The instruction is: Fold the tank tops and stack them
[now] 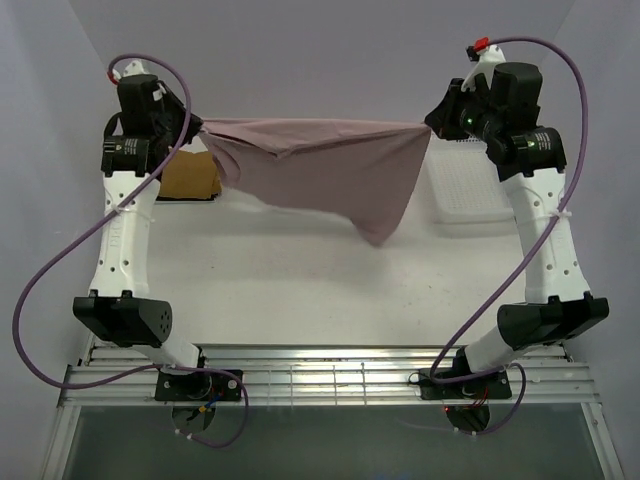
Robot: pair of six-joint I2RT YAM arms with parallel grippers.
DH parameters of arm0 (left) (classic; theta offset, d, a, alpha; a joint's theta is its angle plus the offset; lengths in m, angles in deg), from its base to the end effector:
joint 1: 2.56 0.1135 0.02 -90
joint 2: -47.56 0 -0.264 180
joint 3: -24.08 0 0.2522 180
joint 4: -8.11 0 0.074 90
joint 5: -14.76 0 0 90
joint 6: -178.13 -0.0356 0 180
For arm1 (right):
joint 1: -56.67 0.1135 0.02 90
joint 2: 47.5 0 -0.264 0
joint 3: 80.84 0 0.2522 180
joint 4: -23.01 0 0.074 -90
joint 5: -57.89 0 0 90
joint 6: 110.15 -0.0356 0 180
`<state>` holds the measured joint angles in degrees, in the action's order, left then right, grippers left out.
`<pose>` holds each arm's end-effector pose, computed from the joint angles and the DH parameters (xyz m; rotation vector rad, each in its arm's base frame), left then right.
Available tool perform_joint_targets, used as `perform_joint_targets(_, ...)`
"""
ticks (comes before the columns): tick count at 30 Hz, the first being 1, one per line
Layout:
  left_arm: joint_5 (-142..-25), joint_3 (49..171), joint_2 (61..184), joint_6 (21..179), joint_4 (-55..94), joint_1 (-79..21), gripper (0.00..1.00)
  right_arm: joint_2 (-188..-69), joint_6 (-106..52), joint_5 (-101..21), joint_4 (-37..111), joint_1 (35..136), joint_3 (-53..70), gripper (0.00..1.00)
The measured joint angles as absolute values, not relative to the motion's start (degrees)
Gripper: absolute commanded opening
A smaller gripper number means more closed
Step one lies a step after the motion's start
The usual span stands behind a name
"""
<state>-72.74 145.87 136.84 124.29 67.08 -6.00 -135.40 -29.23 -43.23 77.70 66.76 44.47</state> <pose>0.3270 -0.0181 0.4642 -0.6052 1.9632 -0.3888 0.3086 0.0619 0.4982 -0.1515 1.8810 0.4114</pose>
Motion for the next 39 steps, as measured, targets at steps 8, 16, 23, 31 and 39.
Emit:
perform_joint_targets(8,-78.51,138.07,129.10,121.82,61.05,0.40,0.00,-122.74,-27.52,-44.32,69.96,66.21,30.26,0.08)
perform_joint_targets(16,-85.85,91.75,116.77,123.79,51.65,0.69,0.09,-112.34,-29.14,-45.78,63.47,65.77,-11.40,0.08)
perform_joint_targets(23,-88.58,76.38,113.14,126.02,56.76,0.71,0.98,-112.60,-31.57,-44.74,68.01,65.68,-24.40,0.84)
perform_joint_targets(31,-90.35,79.86,107.51,126.85,57.01,0.71,0.98,-110.94,-31.92,-45.74,66.59,65.68,-19.90,0.90)
perform_joint_targets(39,-91.95,79.86,114.92,127.64,53.66,0.53,0.98,-114.43,-31.89,-47.40,62.42,69.51,-19.51,0.90)
